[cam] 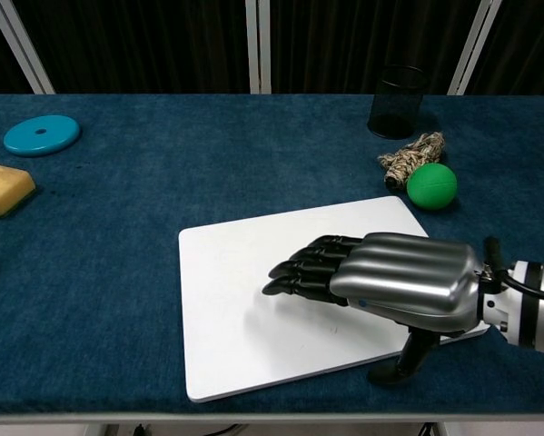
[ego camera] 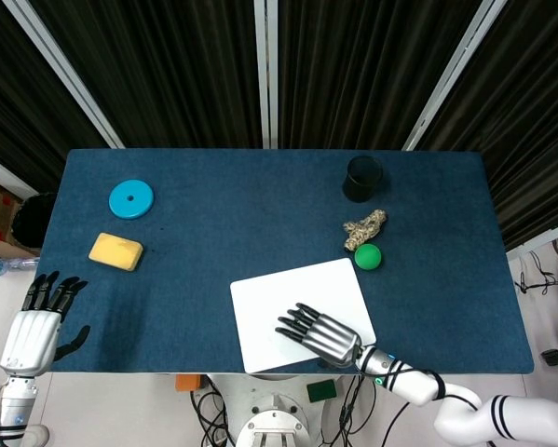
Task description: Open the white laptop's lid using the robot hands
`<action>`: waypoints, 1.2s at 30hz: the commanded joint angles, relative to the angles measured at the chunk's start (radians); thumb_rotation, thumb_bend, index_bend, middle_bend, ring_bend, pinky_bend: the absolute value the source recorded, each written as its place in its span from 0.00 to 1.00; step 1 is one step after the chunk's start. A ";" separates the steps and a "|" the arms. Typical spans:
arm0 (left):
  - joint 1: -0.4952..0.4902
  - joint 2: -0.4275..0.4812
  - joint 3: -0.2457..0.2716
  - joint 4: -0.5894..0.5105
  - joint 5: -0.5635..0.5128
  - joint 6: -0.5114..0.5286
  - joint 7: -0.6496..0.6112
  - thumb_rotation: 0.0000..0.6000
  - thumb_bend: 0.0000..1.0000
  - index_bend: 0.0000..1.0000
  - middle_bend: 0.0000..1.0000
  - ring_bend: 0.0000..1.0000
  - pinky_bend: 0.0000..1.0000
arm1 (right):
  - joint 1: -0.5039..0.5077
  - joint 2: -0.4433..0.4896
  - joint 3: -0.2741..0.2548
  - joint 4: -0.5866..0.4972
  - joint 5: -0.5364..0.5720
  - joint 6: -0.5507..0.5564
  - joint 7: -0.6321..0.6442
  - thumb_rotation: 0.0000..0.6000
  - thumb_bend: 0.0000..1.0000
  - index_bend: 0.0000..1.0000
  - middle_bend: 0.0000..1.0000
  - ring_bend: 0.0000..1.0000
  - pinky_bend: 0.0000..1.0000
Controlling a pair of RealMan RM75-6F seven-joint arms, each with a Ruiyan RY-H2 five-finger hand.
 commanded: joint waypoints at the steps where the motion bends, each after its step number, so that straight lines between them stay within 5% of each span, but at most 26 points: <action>1: 0.000 -0.001 0.000 0.005 -0.001 -0.001 -0.005 1.00 0.24 0.19 0.14 0.02 0.04 | 0.014 -0.014 0.008 0.006 0.021 -0.011 -0.015 1.00 0.16 0.00 0.00 0.00 0.00; 12: -0.001 -0.003 0.000 0.015 -0.004 -0.006 -0.012 1.00 0.24 0.19 0.14 0.02 0.04 | 0.058 -0.042 0.027 0.011 0.081 -0.029 -0.074 1.00 0.17 0.00 0.00 0.00 0.00; 20: 0.000 -0.012 0.002 0.035 -0.012 -0.013 -0.029 1.00 0.24 0.19 0.14 0.02 0.04 | 0.077 -0.061 0.037 0.015 0.119 -0.022 -0.125 1.00 0.45 0.00 0.00 0.00 0.00; 31: 0.000 -0.042 0.007 0.082 -0.014 -0.021 -0.067 1.00 0.24 0.19 0.14 0.02 0.04 | 0.101 -0.091 0.074 0.003 0.222 -0.017 -0.252 1.00 0.56 0.00 0.00 0.00 0.00; 36: -0.004 -0.067 0.008 0.115 -0.020 -0.034 -0.107 1.00 0.24 0.19 0.14 0.02 0.04 | 0.118 -0.130 0.087 0.021 0.265 -0.009 -0.311 1.00 0.73 0.00 0.00 0.00 0.00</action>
